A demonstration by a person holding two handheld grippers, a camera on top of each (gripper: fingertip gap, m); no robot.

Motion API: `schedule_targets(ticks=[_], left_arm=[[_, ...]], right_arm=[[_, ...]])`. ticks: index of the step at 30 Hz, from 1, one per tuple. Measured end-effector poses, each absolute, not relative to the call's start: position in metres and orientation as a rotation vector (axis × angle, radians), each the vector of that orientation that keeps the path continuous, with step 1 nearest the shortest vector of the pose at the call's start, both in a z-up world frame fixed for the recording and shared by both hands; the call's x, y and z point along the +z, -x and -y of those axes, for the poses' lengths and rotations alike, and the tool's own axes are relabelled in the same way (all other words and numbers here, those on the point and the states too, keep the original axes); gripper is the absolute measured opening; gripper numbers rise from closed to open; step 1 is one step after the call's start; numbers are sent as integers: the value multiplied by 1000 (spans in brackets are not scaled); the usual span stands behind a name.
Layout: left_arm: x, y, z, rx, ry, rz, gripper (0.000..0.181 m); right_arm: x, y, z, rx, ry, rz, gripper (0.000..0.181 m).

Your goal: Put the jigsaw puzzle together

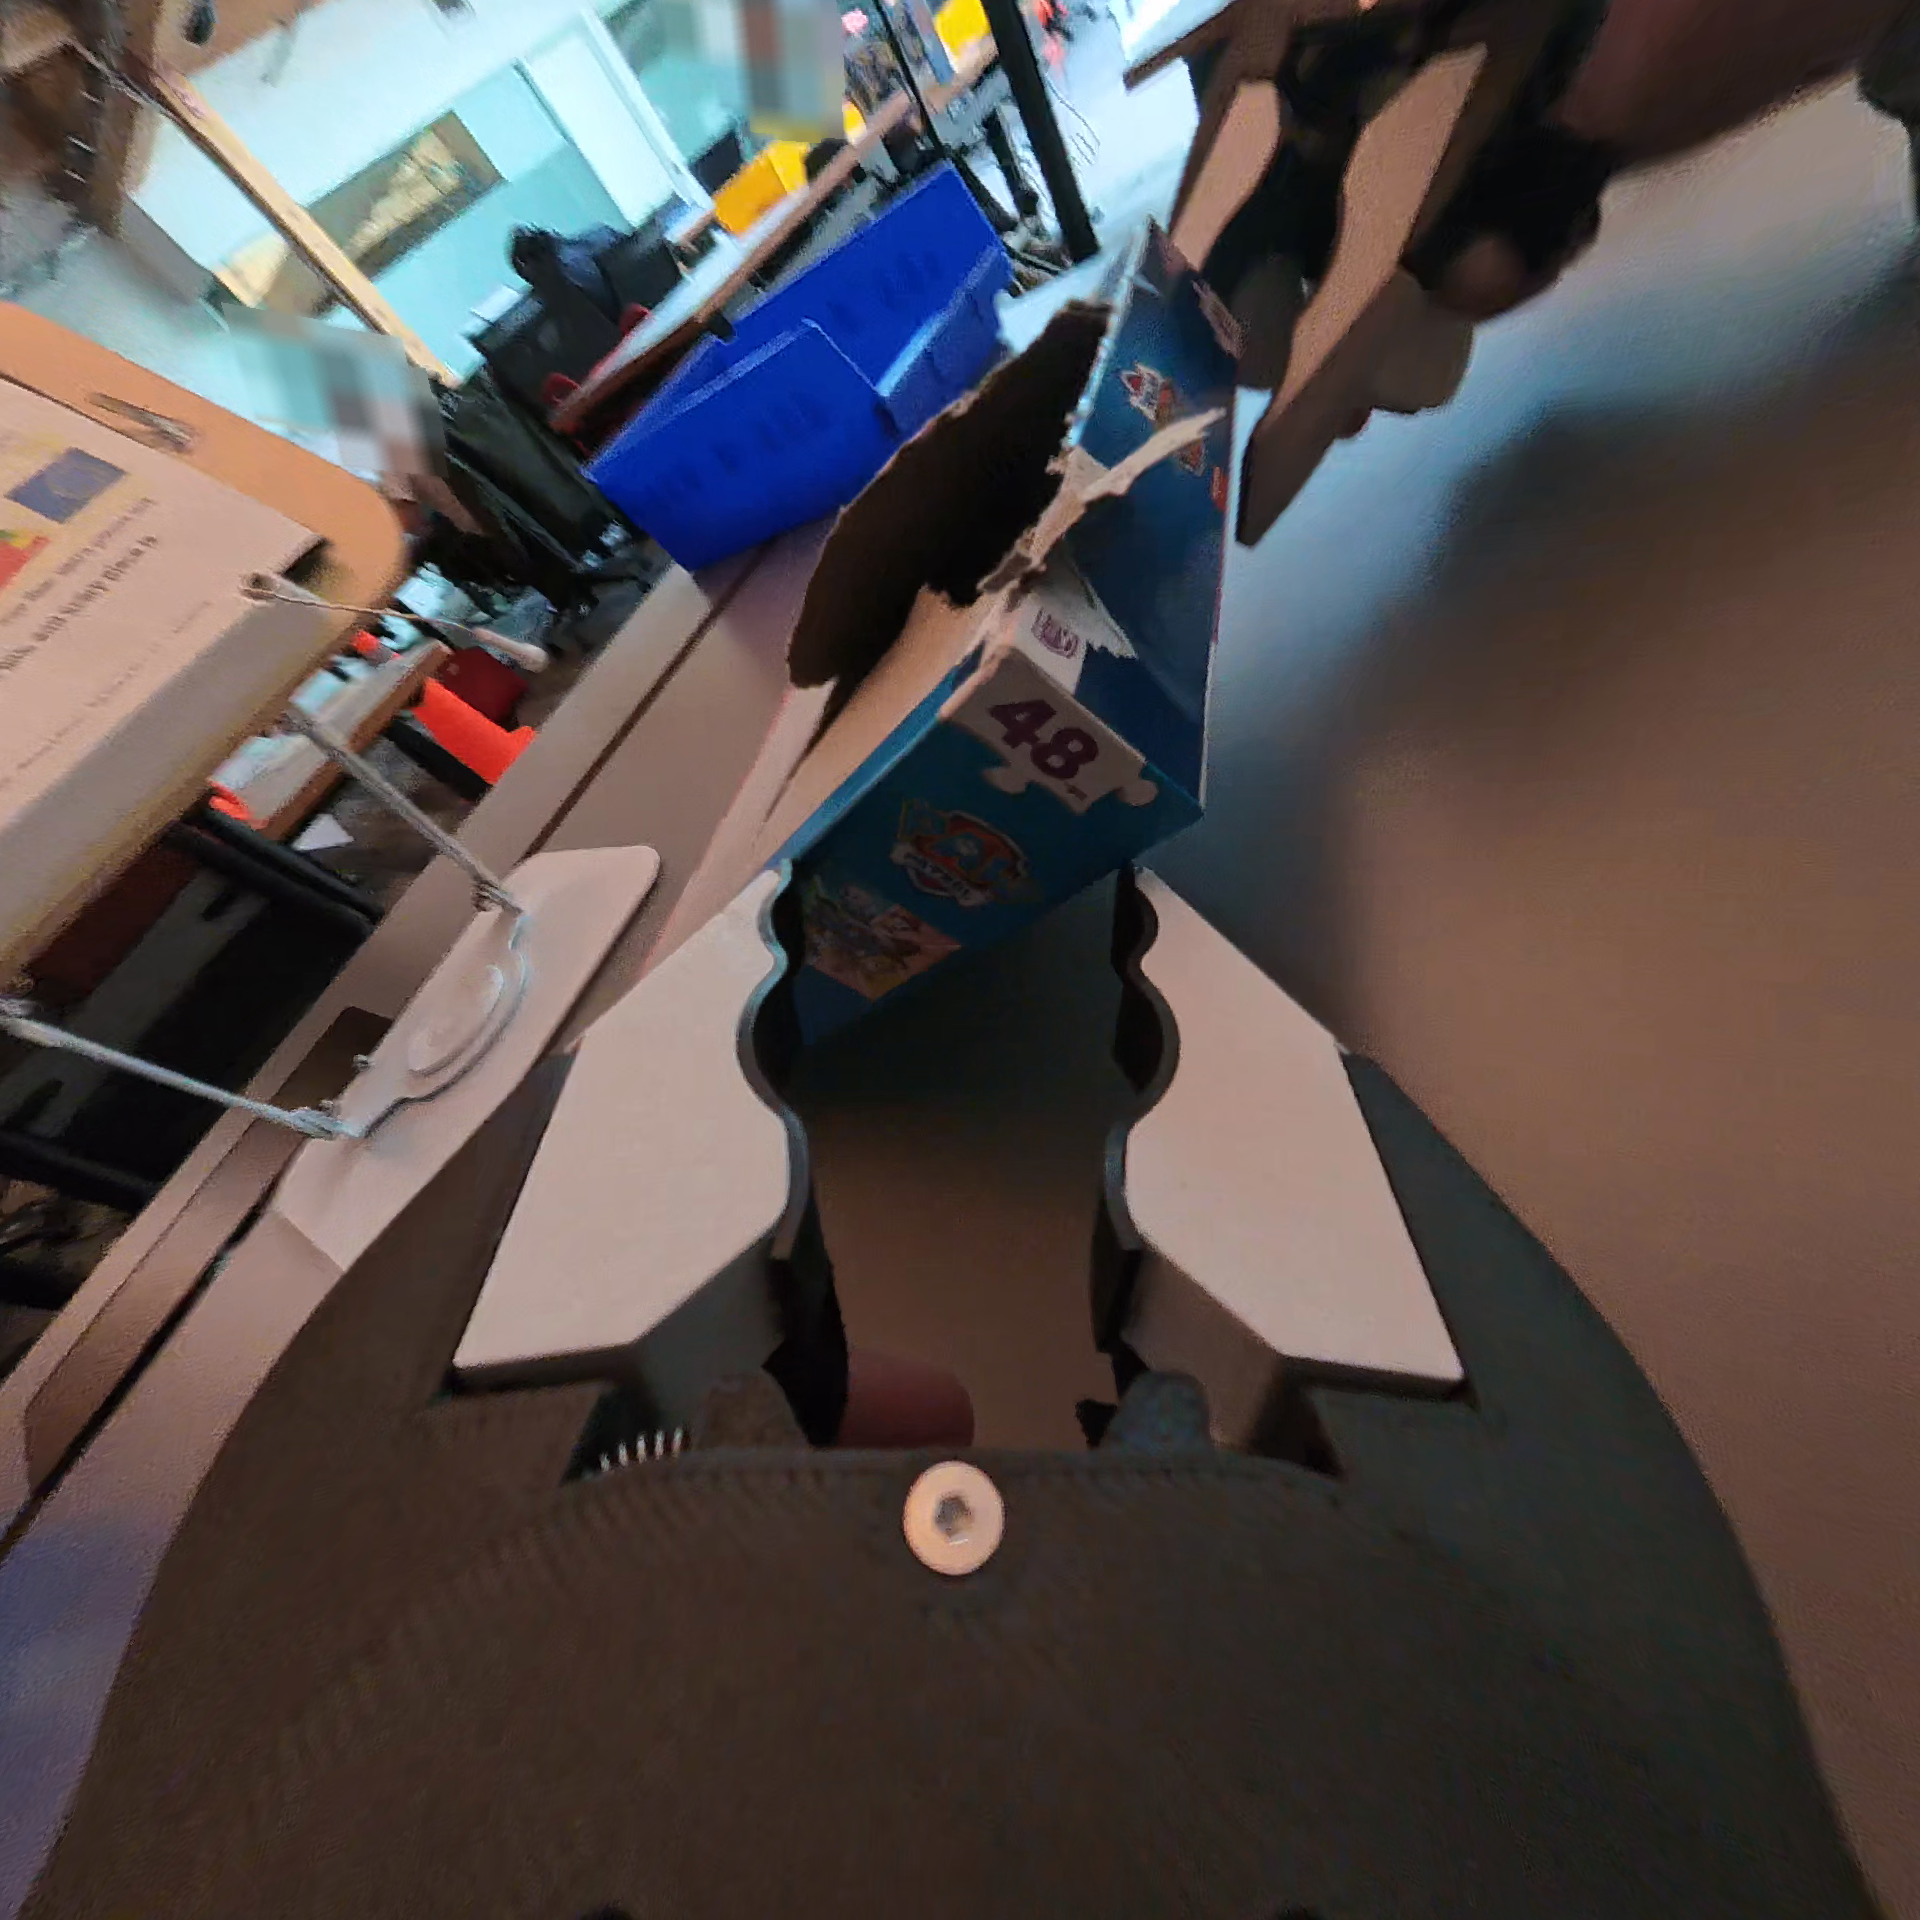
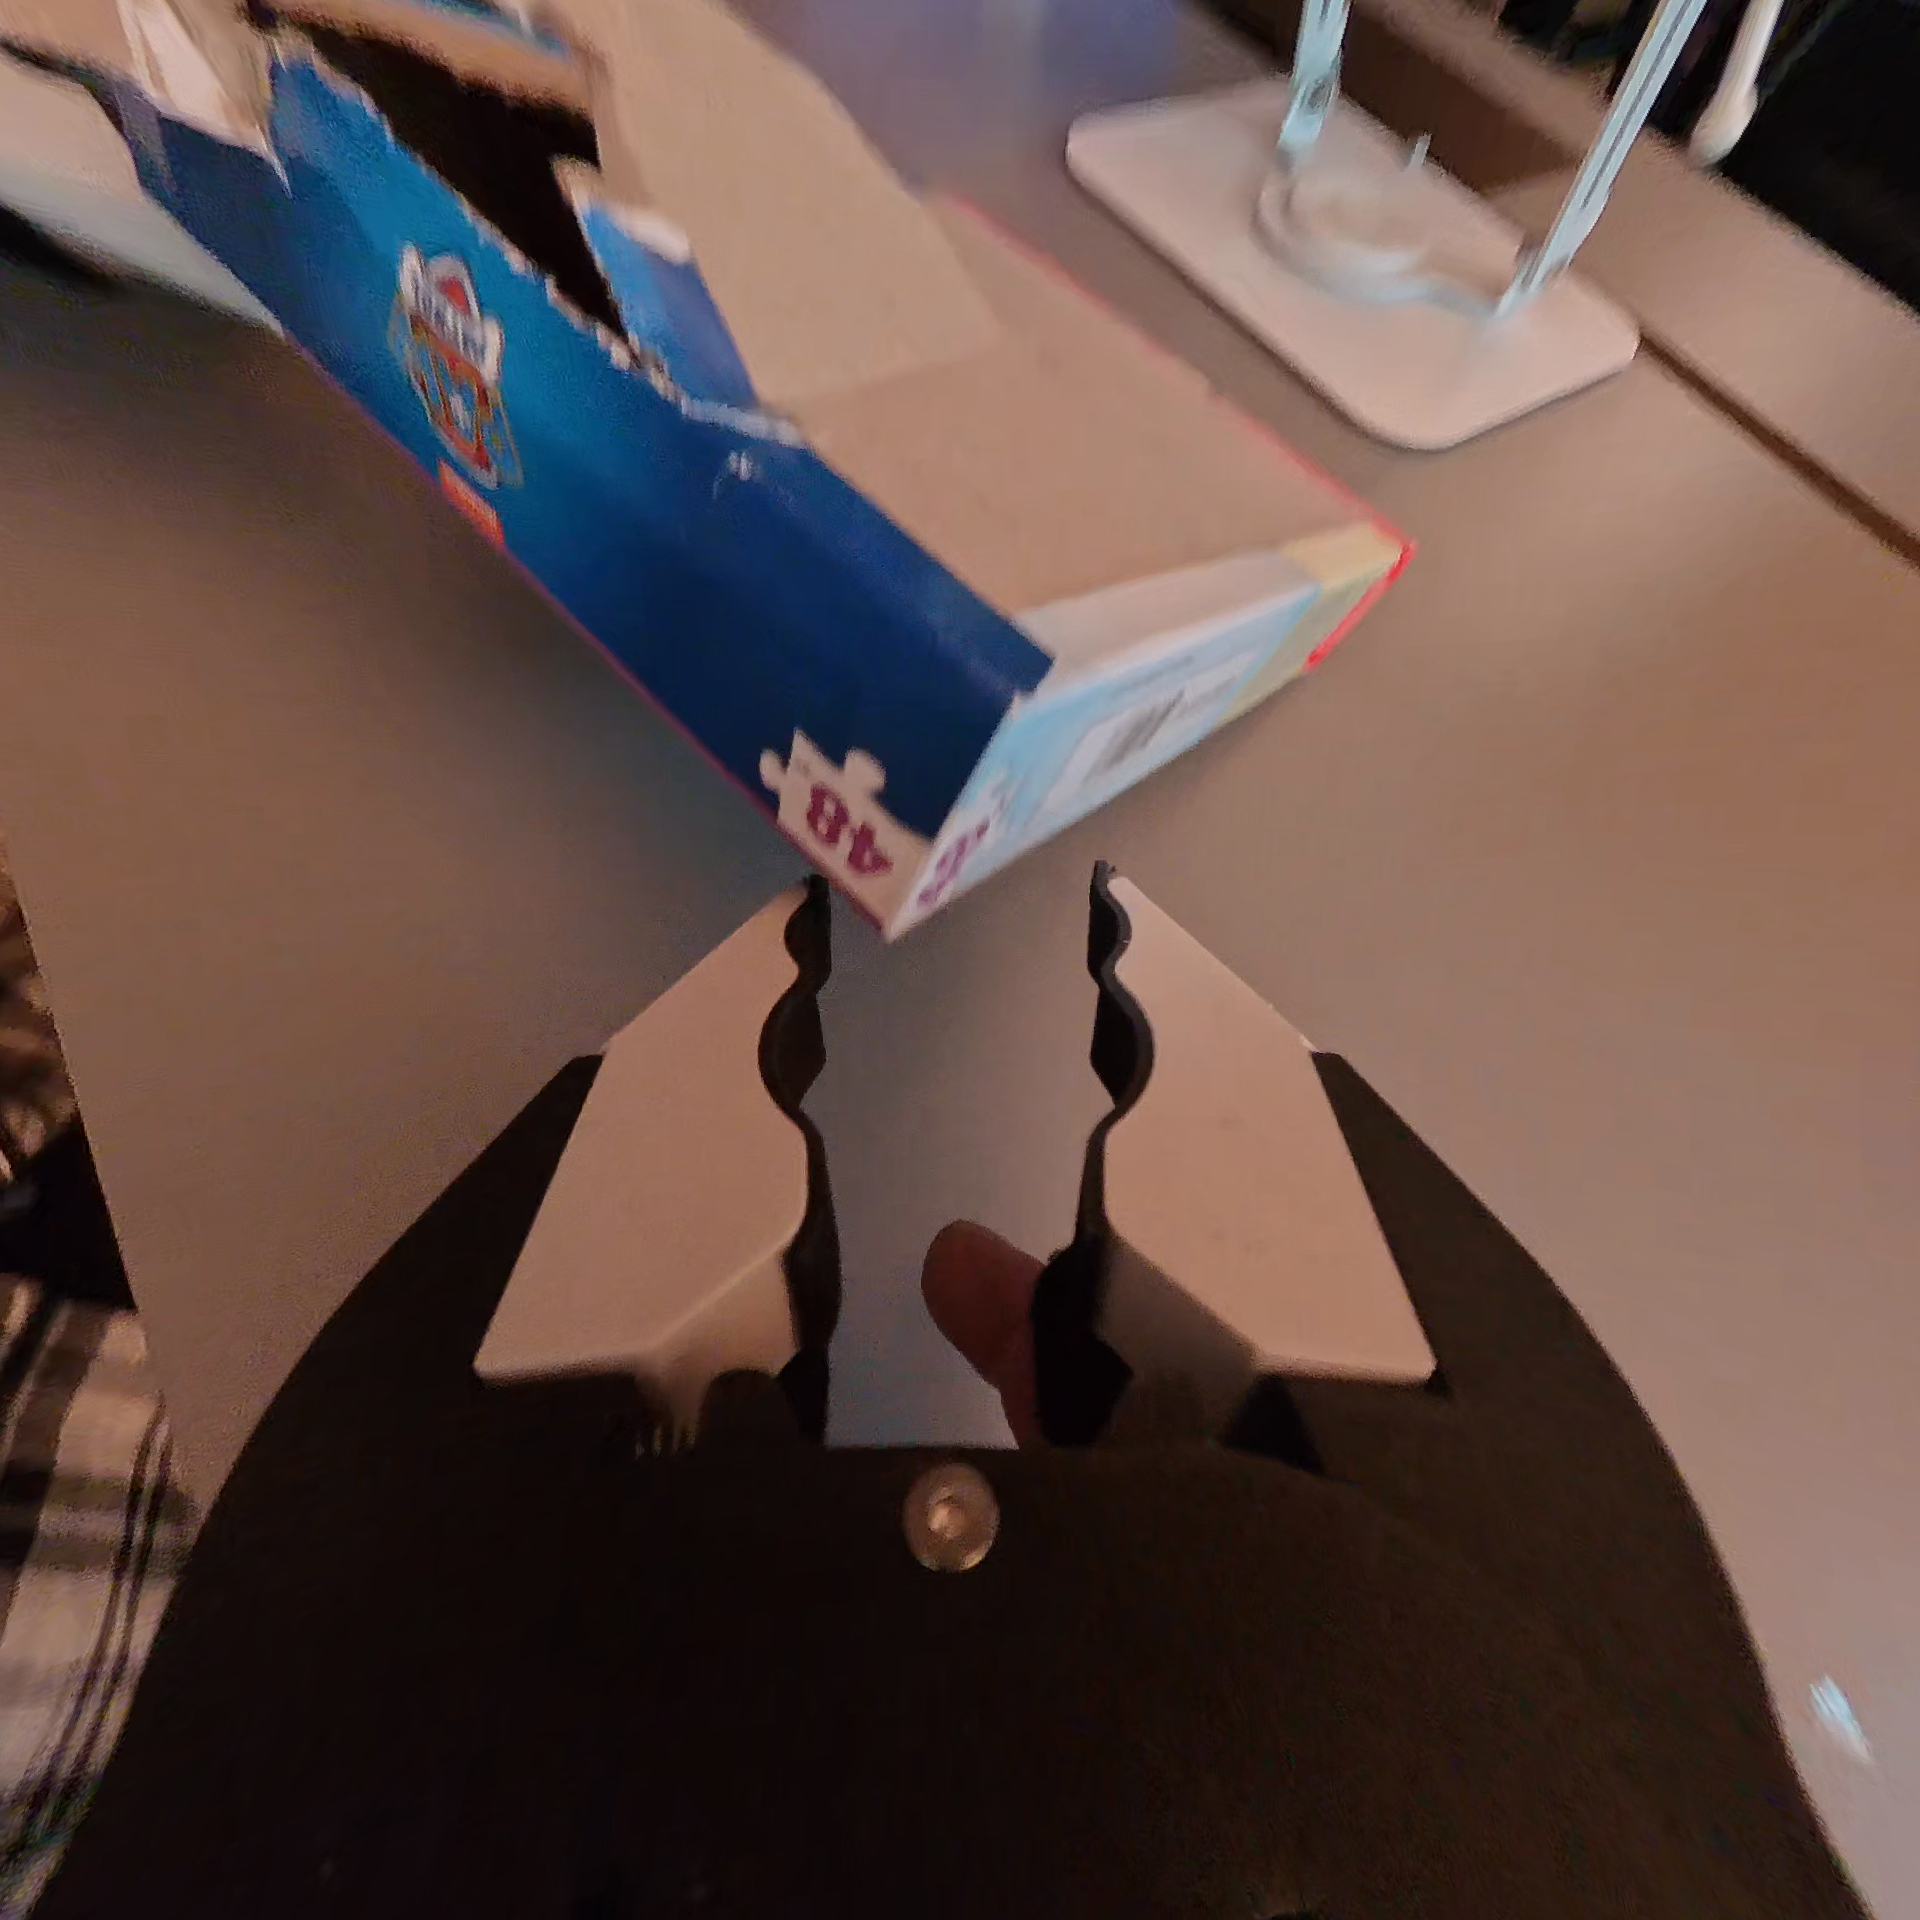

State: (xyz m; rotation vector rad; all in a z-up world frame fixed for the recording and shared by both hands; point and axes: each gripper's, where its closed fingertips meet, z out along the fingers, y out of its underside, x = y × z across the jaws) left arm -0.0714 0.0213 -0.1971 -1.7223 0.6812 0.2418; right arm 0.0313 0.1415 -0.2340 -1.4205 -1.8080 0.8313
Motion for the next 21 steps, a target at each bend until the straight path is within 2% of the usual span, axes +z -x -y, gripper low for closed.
schedule_targets(ticks=[3,6,9,13,17,21], left_arm=[[-219,66,-14,170,1811,-742,54],[-233,61,-7,106,1882,-779,53],[-224,59,-10,10,1878,-728,52],[-229,52,-25,-53,1942,-731,53],[-238,39,-36,-152,2010,-759,50],[-250,32,-41,-204,2070,-795,46]], right_arm=[[-244,-61,-151,707,1493,1888,51],[-224,-74,-148,724,1473,1834,57],[-207,-61,-115,784,1357,1837,61],[-225,-28,-77,673,1244,1944,70],[-232,-2,-69,781,1327,1915,55],[-244,7,-79,692,1368,1940,37]])
